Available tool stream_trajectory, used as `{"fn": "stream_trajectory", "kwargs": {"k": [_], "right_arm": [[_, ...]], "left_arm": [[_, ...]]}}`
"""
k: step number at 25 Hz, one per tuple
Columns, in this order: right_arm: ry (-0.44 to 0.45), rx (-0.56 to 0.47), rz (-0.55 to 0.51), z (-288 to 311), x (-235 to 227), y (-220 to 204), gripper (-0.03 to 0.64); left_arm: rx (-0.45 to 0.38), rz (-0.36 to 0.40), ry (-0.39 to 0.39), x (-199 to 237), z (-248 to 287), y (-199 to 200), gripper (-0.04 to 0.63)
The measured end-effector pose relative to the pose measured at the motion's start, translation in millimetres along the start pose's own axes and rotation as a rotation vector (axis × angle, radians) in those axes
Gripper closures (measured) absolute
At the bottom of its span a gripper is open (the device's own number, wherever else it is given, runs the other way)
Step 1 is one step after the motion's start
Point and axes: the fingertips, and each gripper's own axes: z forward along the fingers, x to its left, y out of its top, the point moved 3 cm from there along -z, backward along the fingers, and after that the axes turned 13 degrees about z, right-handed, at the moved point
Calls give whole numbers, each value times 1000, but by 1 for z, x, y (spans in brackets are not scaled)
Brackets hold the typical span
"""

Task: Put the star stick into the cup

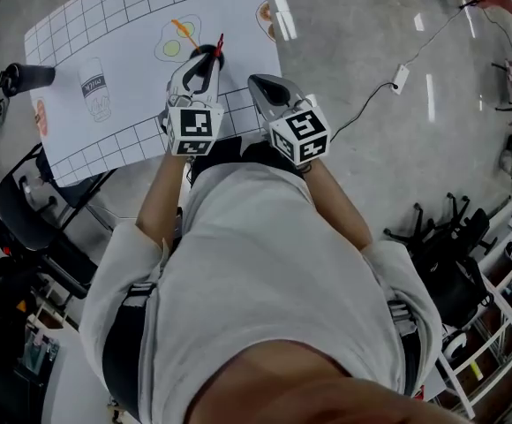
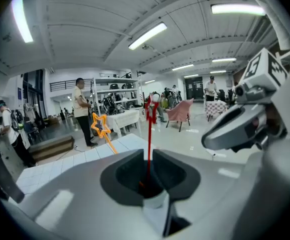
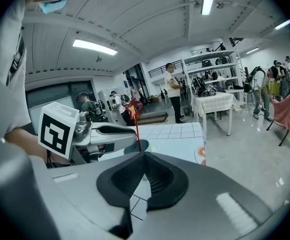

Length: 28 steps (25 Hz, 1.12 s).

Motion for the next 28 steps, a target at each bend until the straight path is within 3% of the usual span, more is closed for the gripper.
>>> {"fn": "stream_trajectory", "kwargs": {"k": [2, 3, 8, 11, 16, 23, 28], "right_arm": [[16, -18, 3, 0, 1, 4, 618], [29, -21, -1, -3, 2, 4, 618], [110, -36, -64, -19, 11, 6, 618], [142, -75, -109, -37, 18, 11, 618], [184, -161, -197, -65, 33, 22, 618], [171, -281, -222, -120, 43, 22, 618], [188, -295, -234, -144, 40, 25, 618]], "left_arm": [[34, -24, -32, -4, 1, 0, 481], [46, -34, -28, -6, 0, 1, 477], [59, -74, 108, -12, -24, 8, 477], [67, -142, 175, -24, -47, 9, 490], [62, -214, 302, -47, -85, 17, 592], [-29, -397, 443, -88, -129, 45, 592], [-47, -397, 462, -112, -135, 68, 592]]}}
